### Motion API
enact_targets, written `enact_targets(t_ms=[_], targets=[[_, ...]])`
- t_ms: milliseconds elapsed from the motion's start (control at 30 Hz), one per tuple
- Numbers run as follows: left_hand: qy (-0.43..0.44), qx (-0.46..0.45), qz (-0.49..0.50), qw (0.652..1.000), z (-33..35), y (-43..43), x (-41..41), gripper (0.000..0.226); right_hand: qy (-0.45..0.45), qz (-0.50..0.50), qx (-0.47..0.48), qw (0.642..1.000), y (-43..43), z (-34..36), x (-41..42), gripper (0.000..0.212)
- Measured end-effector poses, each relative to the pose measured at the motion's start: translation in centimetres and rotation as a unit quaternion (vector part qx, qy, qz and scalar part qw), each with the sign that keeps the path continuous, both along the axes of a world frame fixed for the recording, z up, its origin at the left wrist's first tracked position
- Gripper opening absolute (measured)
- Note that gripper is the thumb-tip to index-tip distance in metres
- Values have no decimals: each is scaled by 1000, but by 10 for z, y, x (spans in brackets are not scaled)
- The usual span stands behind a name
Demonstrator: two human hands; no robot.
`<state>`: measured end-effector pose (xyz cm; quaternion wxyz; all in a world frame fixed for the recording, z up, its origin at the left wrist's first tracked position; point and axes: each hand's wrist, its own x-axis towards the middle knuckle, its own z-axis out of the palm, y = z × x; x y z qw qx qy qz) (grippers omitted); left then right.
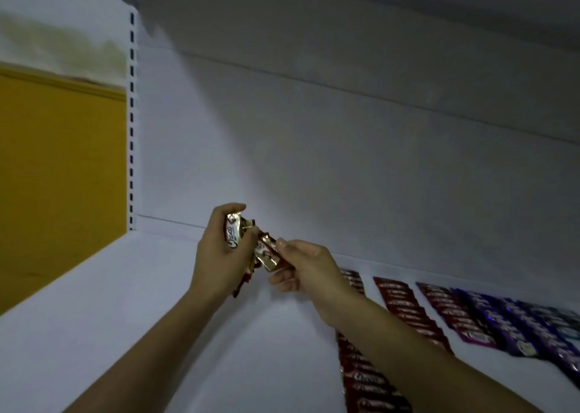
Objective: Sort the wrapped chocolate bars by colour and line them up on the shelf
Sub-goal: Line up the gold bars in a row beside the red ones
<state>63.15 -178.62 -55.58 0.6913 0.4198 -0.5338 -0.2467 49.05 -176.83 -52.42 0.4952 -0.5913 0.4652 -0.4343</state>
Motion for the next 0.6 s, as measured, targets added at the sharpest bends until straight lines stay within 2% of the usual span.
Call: enact_targets(t_ms=[167,300,400,600], targets=[[-15,7,-66,998,-5,5,-15,32,13,-47,-12,999,10,-3,-28,18],[27,36,-35,998,-12,-2,-5,30,0,-95,-8,995,16,-2,-55,21],[5,54,-12,998,-16,-7,4,28,8,-69,-12,998,25,0,-72,19],[-68,43,-38,996,-13,6,-12,27,14,-40,-30,999,51,-2,-90,9]])
